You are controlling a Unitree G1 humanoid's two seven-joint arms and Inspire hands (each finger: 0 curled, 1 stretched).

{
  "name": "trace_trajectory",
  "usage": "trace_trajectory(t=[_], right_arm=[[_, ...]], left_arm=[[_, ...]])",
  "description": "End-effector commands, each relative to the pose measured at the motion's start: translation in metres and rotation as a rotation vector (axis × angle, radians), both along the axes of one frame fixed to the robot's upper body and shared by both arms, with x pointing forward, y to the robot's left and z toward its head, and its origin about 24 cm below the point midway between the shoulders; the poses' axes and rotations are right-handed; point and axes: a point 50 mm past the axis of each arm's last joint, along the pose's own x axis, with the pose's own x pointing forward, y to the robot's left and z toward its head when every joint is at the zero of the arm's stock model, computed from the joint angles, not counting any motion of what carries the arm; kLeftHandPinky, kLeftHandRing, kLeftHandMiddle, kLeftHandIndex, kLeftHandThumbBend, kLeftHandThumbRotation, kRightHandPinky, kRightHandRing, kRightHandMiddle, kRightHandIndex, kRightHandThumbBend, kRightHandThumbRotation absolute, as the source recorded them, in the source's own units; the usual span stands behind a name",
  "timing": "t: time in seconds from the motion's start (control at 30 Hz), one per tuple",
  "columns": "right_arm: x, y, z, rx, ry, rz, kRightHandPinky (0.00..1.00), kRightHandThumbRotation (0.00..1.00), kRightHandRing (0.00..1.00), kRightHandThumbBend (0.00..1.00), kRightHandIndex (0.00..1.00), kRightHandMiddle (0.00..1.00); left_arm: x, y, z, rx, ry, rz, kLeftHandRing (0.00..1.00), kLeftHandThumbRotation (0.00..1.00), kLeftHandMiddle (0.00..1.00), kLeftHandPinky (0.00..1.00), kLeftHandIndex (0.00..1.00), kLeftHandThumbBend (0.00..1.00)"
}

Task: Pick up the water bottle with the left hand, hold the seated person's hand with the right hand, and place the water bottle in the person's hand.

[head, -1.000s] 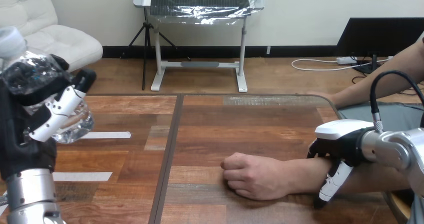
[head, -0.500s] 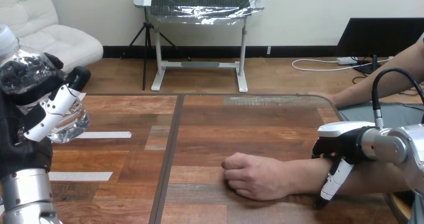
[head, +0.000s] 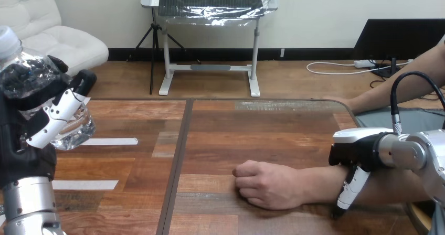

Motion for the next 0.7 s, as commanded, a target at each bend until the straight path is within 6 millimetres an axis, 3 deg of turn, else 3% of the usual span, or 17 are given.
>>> trace_trajectory(t=[0.0, 0.07, 0.17, 0.37, 0.53, 0.67], right_arm=[[-0.022, -0.027, -0.037, -0.055, 0.145, -0.101, 0.18, 0.27, 0.27, 0.85, 0.42, 0.37], [-0.022, -0.026, -0.037, -0.063, 0.143, -0.092, 0.18, 0.27, 0.28, 0.85, 0.42, 0.37], [-0.023, -0.024, -0.038, -0.082, 0.138, -0.069, 0.3, 0.27, 0.42, 0.84, 0.52, 0.49], [-0.024, -0.018, -0.037, -0.093, 0.129, -0.033, 0.32, 0.35, 0.45, 0.86, 0.59, 0.54], [-0.025, -0.015, -0.04, -0.094, 0.129, -0.033, 0.44, 0.38, 0.58, 0.87, 0.64, 0.64], [-0.025, -0.012, -0.04, -0.095, 0.129, -0.021, 0.47, 0.38, 0.6, 0.89, 0.62, 0.65]], left_arm=[[0.004, -0.005, 0.025, 0.034, -0.11, -0.029, 0.25, 0.0, 0.31, 0.2, 0.37, 0.43], [0.004, -0.005, 0.025, 0.033, -0.109, -0.028, 0.25, 0.0, 0.31, 0.2, 0.37, 0.43], [0.004, -0.004, 0.024, 0.033, -0.107, -0.027, 0.25, 0.0, 0.31, 0.2, 0.37, 0.43], [0.004, -0.004, 0.025, 0.03, -0.107, -0.026, 0.25, 0.0, 0.31, 0.2, 0.37, 0.44], [0.004, -0.004, 0.024, 0.032, -0.109, -0.033, 0.25, 0.0, 0.31, 0.2, 0.37, 0.44], [0.004, -0.004, 0.024, 0.032, -0.106, -0.029, 0.25, 0.0, 0.31, 0.2, 0.38, 0.44]])
